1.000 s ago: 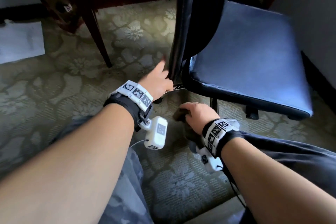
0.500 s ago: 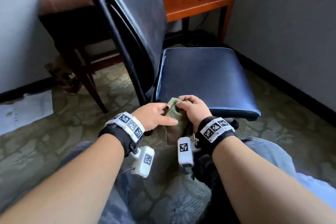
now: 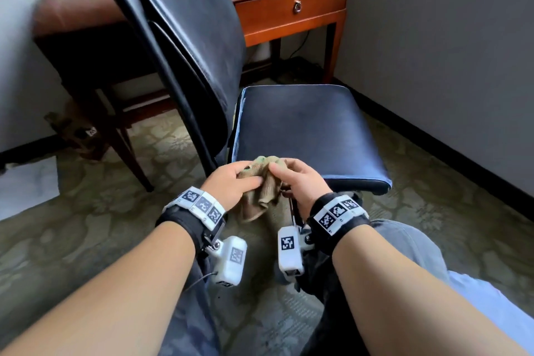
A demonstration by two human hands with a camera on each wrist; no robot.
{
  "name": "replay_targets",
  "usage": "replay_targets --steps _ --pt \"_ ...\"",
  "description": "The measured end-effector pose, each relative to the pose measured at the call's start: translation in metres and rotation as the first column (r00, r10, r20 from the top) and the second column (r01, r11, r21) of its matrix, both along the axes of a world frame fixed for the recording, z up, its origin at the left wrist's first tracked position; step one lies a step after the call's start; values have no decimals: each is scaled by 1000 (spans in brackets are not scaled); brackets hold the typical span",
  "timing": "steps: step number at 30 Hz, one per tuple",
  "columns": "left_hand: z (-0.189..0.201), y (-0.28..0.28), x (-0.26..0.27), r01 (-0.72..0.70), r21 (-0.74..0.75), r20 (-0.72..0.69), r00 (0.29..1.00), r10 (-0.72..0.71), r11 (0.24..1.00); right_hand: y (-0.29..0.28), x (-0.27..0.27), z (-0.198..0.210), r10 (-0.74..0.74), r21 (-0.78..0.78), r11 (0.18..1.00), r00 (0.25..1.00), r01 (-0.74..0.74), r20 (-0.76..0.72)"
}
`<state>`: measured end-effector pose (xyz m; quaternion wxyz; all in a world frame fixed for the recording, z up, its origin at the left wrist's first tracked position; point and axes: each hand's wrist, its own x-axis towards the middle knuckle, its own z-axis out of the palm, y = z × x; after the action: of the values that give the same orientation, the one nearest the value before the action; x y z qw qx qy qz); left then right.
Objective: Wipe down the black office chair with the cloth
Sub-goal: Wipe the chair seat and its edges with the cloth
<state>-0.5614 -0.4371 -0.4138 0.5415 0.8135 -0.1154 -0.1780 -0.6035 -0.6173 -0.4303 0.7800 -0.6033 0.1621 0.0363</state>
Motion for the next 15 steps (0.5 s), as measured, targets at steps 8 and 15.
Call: replay_targets --steps 8,15 --pt "-64 21 9 67 100 -214 976 -44 993 47 8 -48 113 149 985 971 -83 -210" --pt "-84 44 33 123 328 -157 985 -74 937 50 39 -78 -193 -465 880 968 98 -161"
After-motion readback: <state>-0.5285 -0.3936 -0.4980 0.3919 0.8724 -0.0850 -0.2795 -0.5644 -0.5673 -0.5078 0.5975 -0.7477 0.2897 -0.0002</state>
